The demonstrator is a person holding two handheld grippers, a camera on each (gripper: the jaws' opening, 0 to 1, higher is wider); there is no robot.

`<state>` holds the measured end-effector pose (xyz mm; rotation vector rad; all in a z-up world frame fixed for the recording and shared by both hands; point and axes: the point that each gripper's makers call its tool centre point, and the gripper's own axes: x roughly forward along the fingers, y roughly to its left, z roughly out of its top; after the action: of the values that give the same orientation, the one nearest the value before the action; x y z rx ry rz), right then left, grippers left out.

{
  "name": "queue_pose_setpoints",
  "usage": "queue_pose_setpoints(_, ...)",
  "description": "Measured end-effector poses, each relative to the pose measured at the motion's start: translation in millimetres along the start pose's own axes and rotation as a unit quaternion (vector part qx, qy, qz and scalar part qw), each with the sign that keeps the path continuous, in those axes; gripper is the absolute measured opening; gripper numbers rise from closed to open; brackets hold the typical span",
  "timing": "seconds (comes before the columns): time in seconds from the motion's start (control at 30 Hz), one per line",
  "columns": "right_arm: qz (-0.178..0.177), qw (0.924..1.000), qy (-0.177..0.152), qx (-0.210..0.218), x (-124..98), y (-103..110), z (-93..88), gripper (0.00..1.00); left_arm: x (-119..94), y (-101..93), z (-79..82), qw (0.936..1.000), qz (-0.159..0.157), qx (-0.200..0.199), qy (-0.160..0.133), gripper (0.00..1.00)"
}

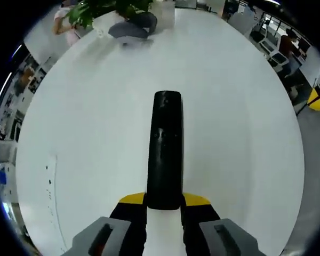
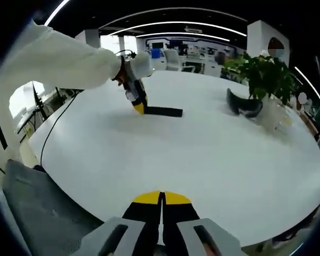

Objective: Press the specified remote control buttons in sequence, fully releasing each button before pressing the next.

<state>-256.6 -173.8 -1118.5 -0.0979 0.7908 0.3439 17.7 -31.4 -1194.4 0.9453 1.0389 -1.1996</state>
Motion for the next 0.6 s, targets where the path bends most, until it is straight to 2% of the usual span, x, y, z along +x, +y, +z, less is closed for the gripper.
queue_pose_setpoints(0.27, 0.003, 1.0000, -0.006, 0.000, -0.5, 0.6, 0.9, 0.00, 0.2, -22.1, -3.2, 0.9999, 0.004, -0.010, 0.002, 0.23)
queue_pose_setpoints(0.43, 0.005, 1.0000, -0.008, 0.001, -1.0, 1.2, 1.0, 0.00, 0.8, -44.1, -3.3, 0.9998, 0.008, -0.017, -0.001, 0.23)
queue_pose_setpoints(0.6, 0.007, 0.9999, -0.010, -0.003, -1.7, 2.6, 0.5, 0.00, 1.1, -64.2, -4.3, 0.9998, 0.007, -0.012, 0.015, 0.23)
